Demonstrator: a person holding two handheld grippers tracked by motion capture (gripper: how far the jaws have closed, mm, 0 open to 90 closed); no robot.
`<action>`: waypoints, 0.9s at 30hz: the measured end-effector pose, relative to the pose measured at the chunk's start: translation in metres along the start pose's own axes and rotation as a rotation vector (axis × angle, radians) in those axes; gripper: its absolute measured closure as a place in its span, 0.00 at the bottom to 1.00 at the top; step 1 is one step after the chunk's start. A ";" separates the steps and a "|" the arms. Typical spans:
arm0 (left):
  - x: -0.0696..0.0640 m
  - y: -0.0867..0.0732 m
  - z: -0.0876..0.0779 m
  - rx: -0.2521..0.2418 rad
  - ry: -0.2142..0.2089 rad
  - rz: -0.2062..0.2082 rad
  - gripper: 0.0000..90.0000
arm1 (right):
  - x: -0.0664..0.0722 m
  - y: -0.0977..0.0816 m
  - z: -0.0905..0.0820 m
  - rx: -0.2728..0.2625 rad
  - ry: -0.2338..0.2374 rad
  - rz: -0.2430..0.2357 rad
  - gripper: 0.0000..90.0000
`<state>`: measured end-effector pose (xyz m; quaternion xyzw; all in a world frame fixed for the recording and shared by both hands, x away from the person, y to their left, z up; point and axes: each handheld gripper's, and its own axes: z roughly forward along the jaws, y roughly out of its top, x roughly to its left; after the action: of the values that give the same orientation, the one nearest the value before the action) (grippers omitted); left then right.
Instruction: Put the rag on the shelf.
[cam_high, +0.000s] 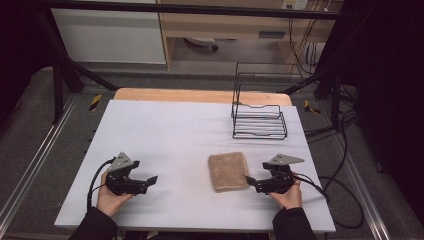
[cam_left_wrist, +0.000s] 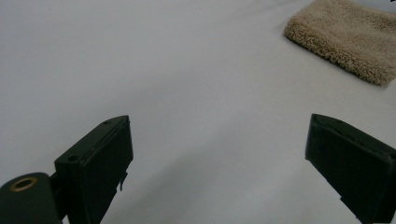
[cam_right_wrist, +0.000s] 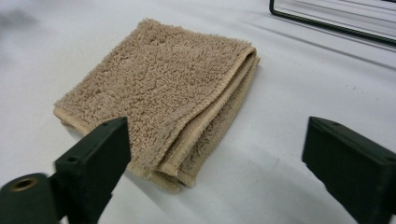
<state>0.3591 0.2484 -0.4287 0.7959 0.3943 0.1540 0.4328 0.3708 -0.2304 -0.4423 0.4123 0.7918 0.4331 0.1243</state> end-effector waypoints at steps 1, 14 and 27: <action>-0.002 0.001 0.002 0.003 0.001 -0.001 0.08 | -0.001 0.000 0.000 0.003 0.000 -0.006 0.06; -0.030 0.027 0.032 0.012 -0.029 0.022 0.08 | -0.002 -0.001 -0.004 -0.006 0.001 -0.011 0.00; -0.052 0.053 0.068 0.029 -0.062 0.031 0.08 | -0.002 -0.001 -0.006 -0.018 -0.003 -0.012 0.00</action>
<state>0.3915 0.1533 -0.4197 0.8124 0.3706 0.1304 0.4309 0.3684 -0.2353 -0.4401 0.4070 0.7901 0.4390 0.1317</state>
